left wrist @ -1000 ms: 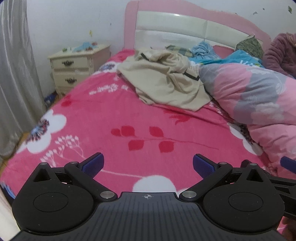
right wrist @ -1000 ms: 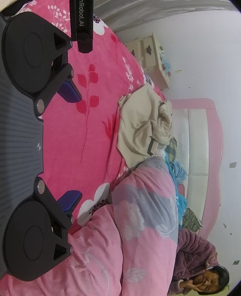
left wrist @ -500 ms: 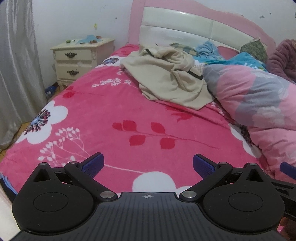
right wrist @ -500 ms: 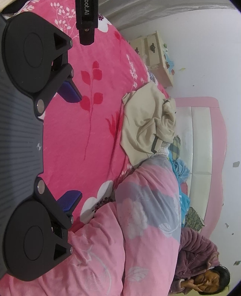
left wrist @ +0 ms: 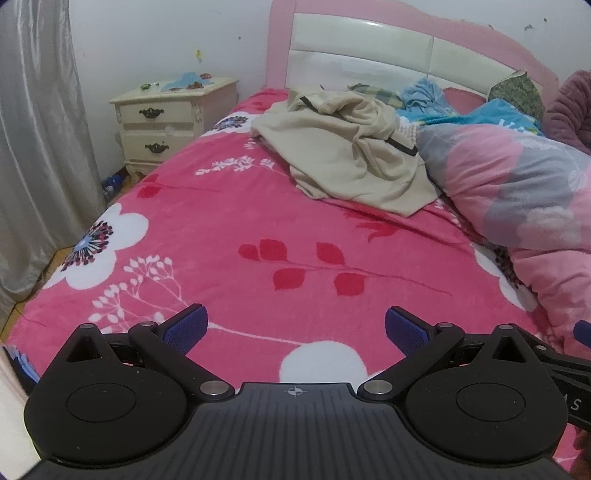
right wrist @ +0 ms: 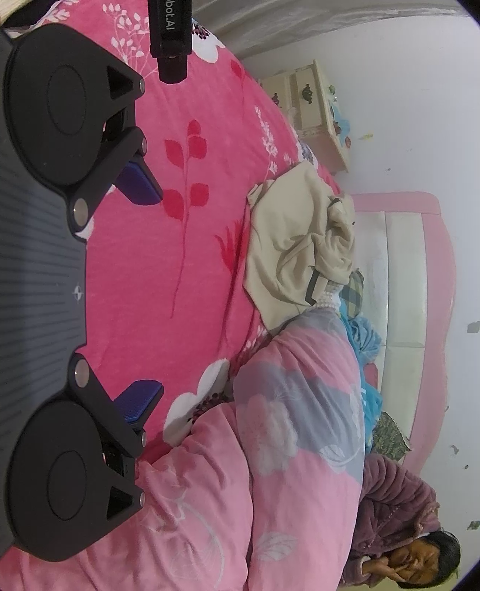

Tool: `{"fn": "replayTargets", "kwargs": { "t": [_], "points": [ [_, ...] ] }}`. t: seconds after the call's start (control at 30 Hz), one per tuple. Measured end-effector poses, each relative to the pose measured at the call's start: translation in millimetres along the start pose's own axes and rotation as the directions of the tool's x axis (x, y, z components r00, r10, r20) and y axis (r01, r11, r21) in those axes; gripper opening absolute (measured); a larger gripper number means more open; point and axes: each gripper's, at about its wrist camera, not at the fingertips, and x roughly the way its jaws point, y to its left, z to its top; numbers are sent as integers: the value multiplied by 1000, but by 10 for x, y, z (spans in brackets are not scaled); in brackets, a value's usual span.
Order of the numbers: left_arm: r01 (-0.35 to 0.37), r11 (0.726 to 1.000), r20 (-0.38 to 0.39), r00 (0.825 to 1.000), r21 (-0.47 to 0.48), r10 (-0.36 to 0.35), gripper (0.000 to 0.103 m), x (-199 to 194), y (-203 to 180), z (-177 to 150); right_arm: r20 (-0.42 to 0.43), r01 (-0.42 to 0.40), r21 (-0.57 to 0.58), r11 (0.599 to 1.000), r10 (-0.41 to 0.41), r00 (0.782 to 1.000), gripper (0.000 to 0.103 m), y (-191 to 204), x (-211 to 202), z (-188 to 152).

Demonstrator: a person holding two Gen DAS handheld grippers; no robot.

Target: Fold clothes

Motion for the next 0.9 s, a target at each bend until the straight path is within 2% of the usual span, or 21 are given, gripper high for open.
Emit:
{"fn": "replayTargets", "kwargs": {
  "t": [0.9],
  "points": [
    [-21, 1000, -23, 1000, -4, 21, 103, 49, 27, -33, -11, 3, -10, 1000, -3, 1000, 103, 47, 39, -75]
  ]
}}
